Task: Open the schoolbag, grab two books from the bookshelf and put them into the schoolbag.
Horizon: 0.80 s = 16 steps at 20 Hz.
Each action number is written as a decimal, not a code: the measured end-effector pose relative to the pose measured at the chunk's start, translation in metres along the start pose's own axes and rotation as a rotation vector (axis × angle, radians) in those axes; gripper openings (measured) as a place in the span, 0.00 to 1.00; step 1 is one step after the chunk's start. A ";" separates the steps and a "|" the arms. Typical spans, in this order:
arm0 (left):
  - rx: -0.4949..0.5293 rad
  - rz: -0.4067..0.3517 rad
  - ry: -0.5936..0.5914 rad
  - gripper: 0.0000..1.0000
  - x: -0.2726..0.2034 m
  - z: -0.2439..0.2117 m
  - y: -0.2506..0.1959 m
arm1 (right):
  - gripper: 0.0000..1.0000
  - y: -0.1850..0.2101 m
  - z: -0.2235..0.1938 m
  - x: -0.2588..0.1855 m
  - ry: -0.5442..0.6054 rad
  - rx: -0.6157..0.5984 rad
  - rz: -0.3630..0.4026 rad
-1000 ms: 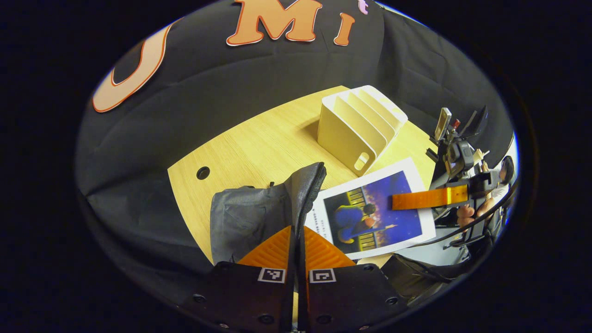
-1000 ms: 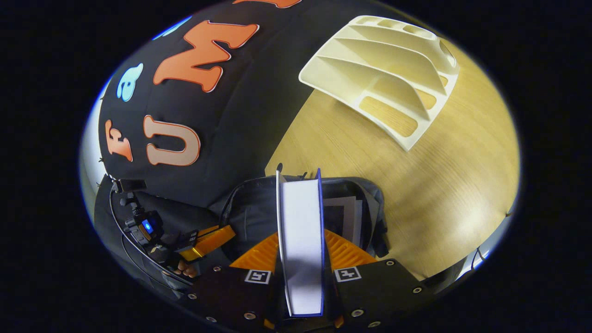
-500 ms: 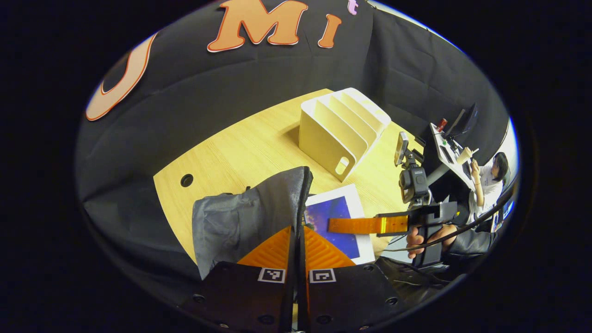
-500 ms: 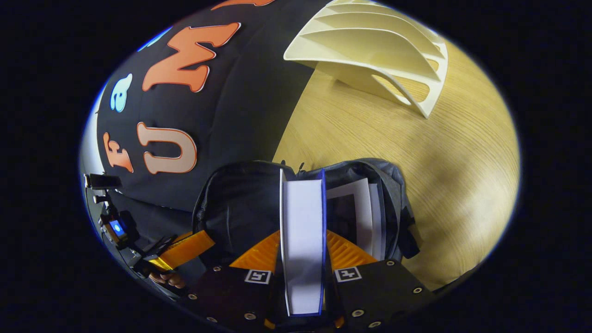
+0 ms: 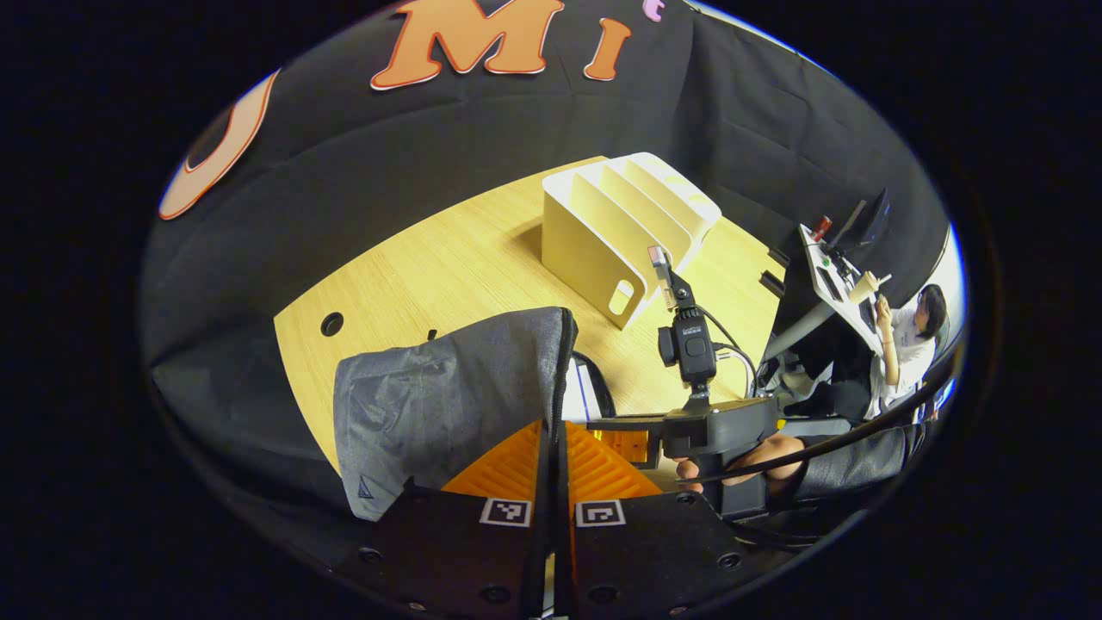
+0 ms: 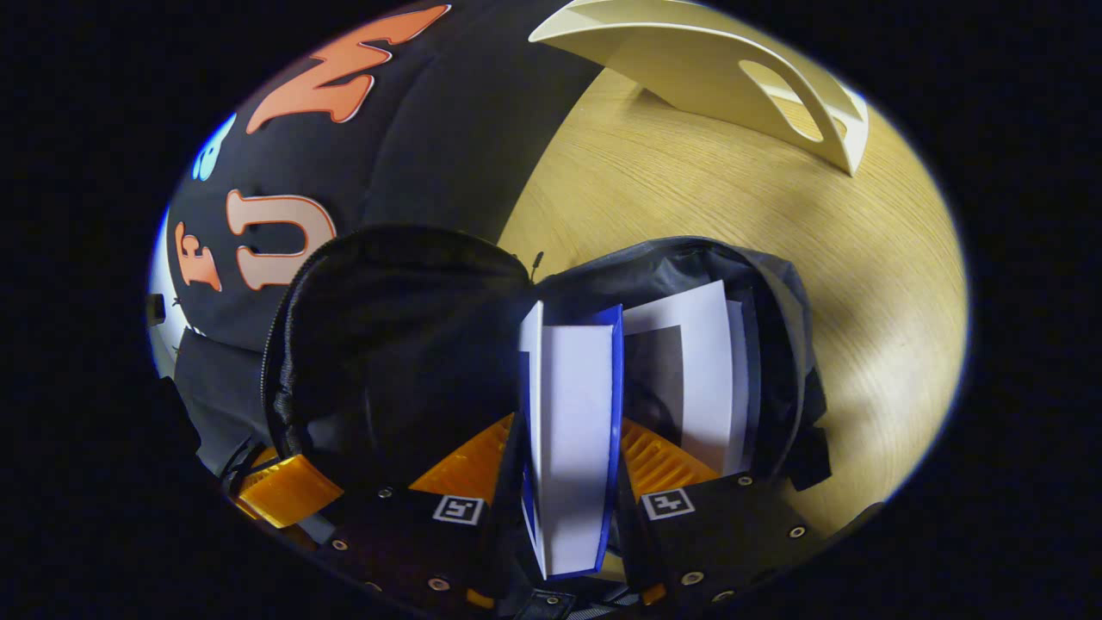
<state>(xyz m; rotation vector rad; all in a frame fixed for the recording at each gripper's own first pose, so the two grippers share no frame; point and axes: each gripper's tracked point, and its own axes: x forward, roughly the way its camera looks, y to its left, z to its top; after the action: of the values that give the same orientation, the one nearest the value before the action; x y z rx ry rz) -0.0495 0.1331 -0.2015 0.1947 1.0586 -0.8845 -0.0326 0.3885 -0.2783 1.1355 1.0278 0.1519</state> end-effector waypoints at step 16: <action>-0.070 0.062 0.061 0.25 0.044 -0.018 -0.054 | 0.98 -0.062 0.062 -0.145 -0.008 -0.317 -0.294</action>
<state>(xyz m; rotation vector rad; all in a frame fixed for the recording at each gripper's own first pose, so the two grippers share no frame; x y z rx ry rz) -0.0921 0.0837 -0.2328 0.1956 1.1331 -0.7885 -0.0912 0.2349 -0.2391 0.6899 1.1072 0.0721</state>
